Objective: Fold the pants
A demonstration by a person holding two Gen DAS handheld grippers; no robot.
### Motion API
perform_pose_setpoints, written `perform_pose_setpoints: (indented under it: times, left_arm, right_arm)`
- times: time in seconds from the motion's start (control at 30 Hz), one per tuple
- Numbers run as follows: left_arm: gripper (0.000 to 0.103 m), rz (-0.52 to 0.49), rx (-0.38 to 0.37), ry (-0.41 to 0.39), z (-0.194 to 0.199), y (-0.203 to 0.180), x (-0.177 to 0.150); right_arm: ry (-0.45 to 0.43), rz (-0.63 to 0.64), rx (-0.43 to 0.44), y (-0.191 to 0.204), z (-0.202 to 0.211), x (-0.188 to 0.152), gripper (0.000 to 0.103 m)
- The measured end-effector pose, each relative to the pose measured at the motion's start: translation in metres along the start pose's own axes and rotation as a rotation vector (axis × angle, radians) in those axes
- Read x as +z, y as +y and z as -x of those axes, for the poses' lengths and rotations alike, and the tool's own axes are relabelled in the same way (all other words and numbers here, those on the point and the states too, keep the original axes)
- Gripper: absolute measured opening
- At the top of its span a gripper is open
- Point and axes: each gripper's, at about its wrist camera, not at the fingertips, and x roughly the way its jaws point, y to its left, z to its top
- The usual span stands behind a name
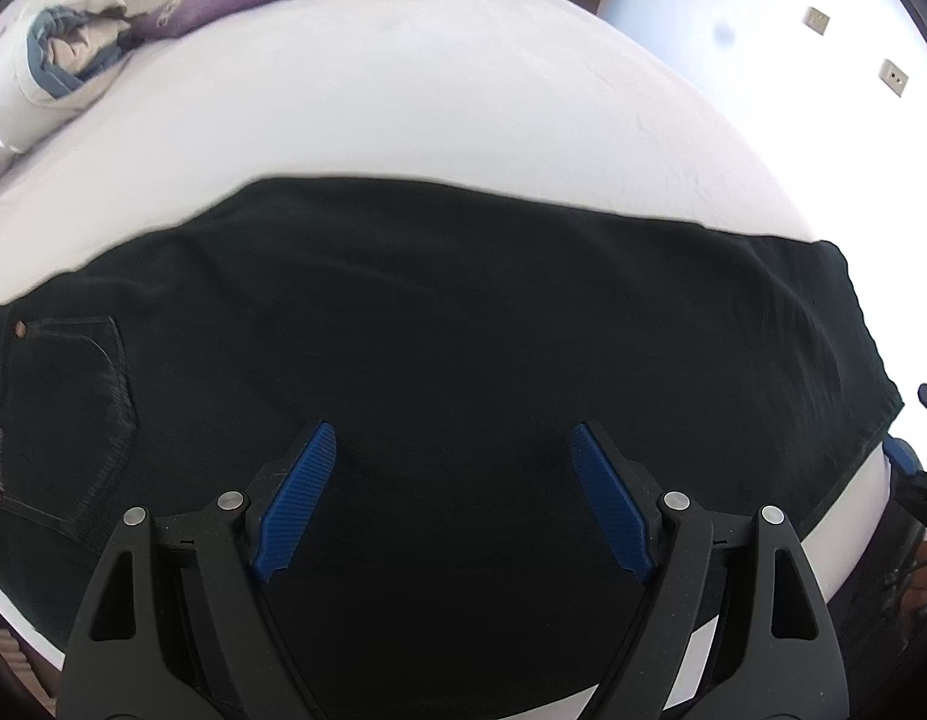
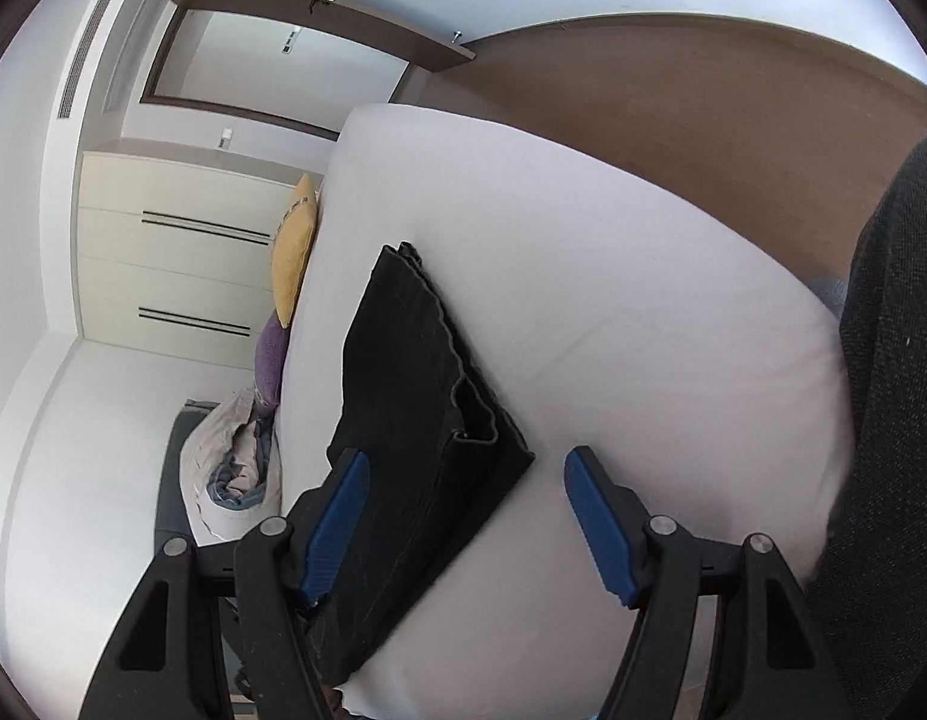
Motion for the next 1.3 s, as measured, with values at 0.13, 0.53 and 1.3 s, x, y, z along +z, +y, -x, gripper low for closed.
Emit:
perform_pose_setpoints:
  times: [0.13, 0.53, 1.3]
  left_arm:
    - [0.081, 0.011, -0.004, 0.013, -0.010, 0.010, -0.002]
    - [0.081, 0.000, 0.014, 0.058, -0.030, 0.017, 0.007]
    - [0.081, 0.250, -0.245, -0.028, -0.019, 0.091, 0.012]
  right_arm:
    - [0.017, -0.036, 0.054, 0.001, -0.011, -0.004, 0.072]
    - [0.004, -0.069, 0.055, 0.015, -0.044, 0.010, 0.032]
    - [0.210, 0.997, -0.132, 0.203, -0.148, -0.159, 0.013]
